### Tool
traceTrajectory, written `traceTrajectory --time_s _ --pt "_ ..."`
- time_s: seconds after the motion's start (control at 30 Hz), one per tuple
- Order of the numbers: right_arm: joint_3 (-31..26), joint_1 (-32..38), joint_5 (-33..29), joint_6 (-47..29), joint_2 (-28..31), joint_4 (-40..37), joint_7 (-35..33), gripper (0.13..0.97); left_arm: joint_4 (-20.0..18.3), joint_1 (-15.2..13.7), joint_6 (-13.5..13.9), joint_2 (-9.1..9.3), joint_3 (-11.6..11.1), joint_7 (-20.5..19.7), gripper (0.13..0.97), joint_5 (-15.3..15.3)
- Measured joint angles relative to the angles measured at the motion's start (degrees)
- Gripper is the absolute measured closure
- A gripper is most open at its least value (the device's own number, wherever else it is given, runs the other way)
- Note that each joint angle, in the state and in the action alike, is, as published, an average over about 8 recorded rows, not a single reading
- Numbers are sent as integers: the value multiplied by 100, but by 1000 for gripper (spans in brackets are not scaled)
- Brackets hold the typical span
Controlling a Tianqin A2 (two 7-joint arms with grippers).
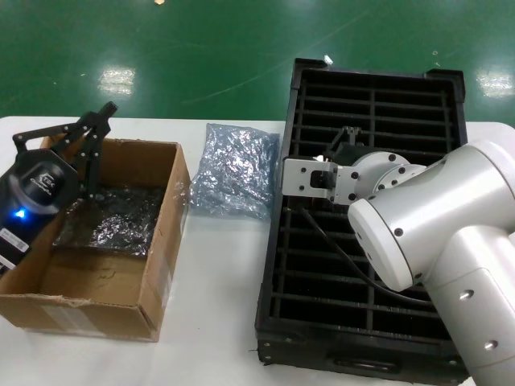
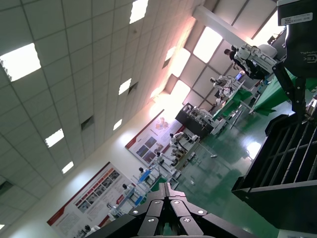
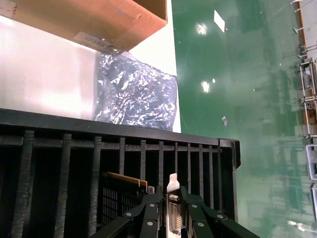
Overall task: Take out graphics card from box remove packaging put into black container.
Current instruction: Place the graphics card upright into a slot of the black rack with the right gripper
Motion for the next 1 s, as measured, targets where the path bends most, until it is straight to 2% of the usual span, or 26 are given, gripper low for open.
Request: traceTrajectory --time_s 0.5,0.8,1.0 --pt "-12 -17 16 -3 1 86 -77 857 -40 14 -3 15 -5 -16 957 -4" --pt "-16 8 89 -24 0 57 -98 764 -22 2 2 14 -13 -17 957 -10" --pt "2 16 139 21 0 42 -81 648 -4 -8 5 11 -20 -11 957 -13"
